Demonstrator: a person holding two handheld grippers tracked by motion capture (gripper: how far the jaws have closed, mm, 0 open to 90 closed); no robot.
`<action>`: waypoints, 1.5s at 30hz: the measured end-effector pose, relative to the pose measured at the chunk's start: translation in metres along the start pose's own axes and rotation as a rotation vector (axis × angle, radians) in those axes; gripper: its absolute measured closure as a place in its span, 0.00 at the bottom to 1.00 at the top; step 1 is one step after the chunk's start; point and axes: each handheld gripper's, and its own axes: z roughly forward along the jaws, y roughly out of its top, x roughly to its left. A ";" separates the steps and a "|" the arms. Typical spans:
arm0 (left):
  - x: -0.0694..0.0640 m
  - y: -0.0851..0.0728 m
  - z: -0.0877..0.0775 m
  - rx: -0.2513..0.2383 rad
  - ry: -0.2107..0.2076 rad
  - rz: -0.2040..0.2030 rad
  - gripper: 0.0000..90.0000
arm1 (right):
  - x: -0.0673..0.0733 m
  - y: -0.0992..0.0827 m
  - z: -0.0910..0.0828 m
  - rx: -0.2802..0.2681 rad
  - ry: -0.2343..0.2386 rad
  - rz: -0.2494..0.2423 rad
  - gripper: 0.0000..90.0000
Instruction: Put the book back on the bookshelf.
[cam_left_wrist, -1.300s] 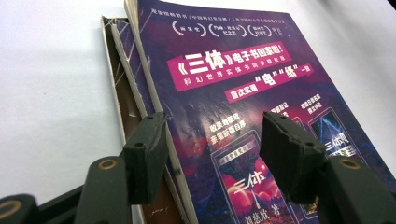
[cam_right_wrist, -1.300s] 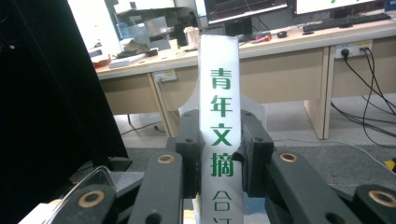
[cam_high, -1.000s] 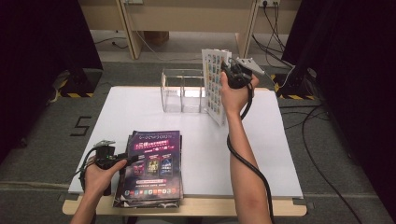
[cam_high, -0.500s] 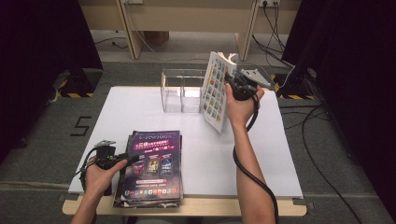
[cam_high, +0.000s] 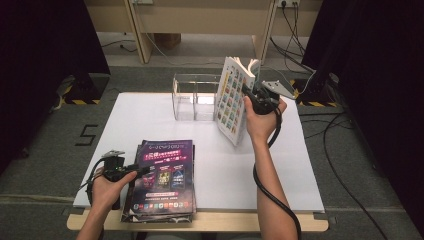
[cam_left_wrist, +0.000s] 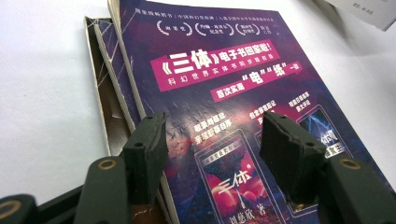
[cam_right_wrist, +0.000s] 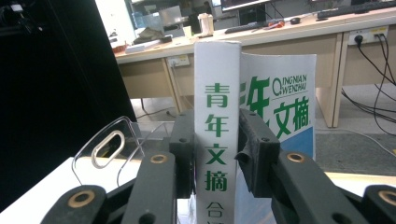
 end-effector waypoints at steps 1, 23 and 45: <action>0.000 0.000 0.000 0.000 0.000 0.001 0.45 | 0.000 0.000 0.000 0.006 0.001 0.004 0.76; 0.001 0.000 -0.003 -0.007 -0.005 -0.006 0.45 | 0.006 -0.008 0.001 0.087 -0.049 -0.025 0.67; 0.002 0.001 -0.004 -0.016 -0.009 -0.015 0.45 | 0.017 -0.015 -0.036 0.033 -0.057 -0.063 0.77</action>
